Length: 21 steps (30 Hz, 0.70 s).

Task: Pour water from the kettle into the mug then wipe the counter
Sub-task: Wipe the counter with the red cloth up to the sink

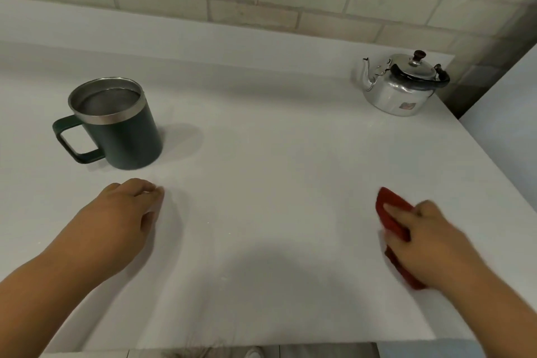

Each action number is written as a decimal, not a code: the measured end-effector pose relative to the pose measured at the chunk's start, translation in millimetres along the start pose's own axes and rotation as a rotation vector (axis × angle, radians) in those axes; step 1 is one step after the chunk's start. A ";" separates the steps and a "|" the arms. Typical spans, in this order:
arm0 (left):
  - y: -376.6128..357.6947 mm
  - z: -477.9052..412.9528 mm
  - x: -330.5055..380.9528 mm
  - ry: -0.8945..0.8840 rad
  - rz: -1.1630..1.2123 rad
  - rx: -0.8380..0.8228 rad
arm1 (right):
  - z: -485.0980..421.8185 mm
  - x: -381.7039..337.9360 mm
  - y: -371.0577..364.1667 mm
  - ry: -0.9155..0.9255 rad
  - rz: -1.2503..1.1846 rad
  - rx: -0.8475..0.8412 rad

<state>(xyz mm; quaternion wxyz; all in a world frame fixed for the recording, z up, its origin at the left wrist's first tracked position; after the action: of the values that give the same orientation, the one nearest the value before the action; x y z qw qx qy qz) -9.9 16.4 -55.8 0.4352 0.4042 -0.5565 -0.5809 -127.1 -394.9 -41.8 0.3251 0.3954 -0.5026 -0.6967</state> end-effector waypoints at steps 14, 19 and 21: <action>-1.8 0.9 -2.6 -0.029 0.016 -0.024 | 57.3 -131.6 -43.4 0.296 -0.408 -0.093; 5.6 9.5 -10.9 -0.043 0.163 0.004 | 33.9 -51.0 1.3 0.229 -0.575 0.205; 6.5 14.8 -15.3 -0.033 0.184 0.012 | 35.3 -40.5 -13.2 0.254 -0.504 0.209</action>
<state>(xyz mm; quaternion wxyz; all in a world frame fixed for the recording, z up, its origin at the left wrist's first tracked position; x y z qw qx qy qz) -19.2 35.4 -48.8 0.4752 0.3442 -0.6018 -0.5418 -139.5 -341.0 -38.9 0.1596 0.6228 -0.4129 -0.6451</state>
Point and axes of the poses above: each hand's wrist, its own z-axis away from the middle knuckle, its own y-axis out of the back of the hand, x = y × z, the point moved 10 cm from there along -z, towards the middle knuckle, and after that the axes turned 8 degrees about -z, right-handed, at the moved point
